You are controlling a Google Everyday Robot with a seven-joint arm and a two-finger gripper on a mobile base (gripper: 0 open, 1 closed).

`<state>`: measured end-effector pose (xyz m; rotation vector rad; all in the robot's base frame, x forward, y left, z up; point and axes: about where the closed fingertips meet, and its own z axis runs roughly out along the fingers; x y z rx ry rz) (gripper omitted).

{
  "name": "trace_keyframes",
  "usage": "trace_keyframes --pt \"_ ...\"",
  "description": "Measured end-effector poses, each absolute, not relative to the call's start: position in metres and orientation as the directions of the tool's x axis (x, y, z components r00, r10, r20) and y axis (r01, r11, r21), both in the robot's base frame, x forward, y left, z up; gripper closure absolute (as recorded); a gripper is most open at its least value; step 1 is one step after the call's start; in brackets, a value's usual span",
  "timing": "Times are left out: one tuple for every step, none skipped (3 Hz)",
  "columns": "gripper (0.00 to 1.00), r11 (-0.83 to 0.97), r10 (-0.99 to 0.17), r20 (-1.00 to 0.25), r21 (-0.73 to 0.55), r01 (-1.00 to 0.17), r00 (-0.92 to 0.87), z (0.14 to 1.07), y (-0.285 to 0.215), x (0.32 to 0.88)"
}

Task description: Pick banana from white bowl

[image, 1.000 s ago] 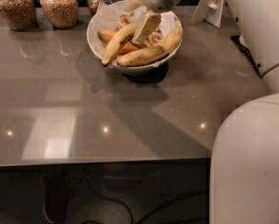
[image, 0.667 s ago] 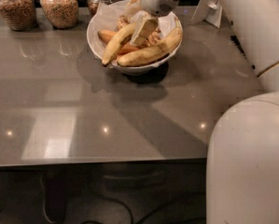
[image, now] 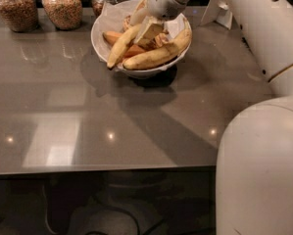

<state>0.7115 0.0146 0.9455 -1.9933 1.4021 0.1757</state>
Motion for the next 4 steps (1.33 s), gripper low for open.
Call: trace_keyframes --pt "0.76 -0.185 -0.780 -0.473 -0.452 -0.873 0.410 0.945 0.015 0.711" --pt "0.98 -0.204 -0.770 -0.471 -0.457 -0.866 0.430 0.949 0.017 0.705" --pt "1.00 -0.216 -0.759 -0.468 -0.474 -0.854 0.452 0.963 0.017 0.696" --pt "1.00 -0.211 -0.756 -0.460 -0.502 -0.839 0.466 0.986 0.010 0.685"
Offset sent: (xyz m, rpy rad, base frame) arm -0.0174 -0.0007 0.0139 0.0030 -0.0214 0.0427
